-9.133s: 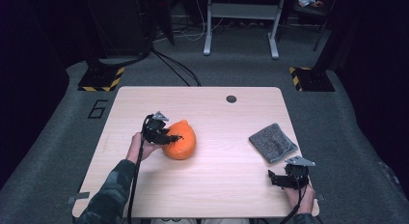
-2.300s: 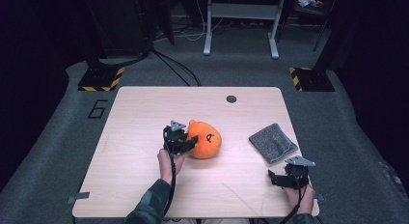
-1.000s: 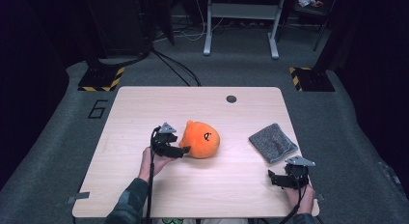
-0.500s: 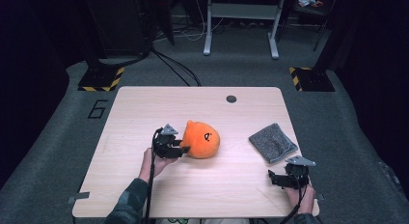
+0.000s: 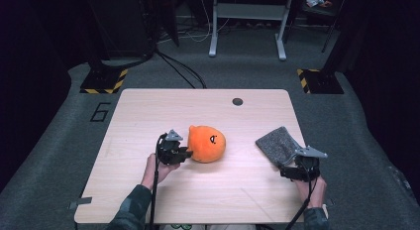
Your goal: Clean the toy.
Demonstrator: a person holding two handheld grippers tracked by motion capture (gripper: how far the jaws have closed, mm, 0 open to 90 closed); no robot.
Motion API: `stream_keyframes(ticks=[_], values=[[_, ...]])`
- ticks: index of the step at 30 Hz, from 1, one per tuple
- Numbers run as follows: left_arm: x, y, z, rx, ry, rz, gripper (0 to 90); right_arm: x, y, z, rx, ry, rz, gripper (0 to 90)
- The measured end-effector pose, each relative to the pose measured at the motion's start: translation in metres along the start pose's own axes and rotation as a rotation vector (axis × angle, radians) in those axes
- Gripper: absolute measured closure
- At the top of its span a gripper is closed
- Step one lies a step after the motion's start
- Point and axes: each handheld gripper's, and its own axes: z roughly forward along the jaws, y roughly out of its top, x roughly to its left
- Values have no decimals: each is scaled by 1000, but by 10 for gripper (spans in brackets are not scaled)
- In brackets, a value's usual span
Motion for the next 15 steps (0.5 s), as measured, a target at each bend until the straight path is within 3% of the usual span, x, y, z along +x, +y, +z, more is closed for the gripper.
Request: stream_keyframes(ticks=[3, 7, 12, 15], values=[[0, 0, 0, 2, 6, 9, 711, -4, 16, 12, 23, -5, 1, 84], [0, 0, 0, -4, 4, 16, 748, -9, 31, 34, 84, -18, 37, 83], [-1, -1, 0, -13, 1, 25, 791, -13, 39, 60, 159, -25, 57, 96], [-2, -2, -1, -14, 1, 36, 801, -14, 40, 69, 178, -17, 68, 145]])
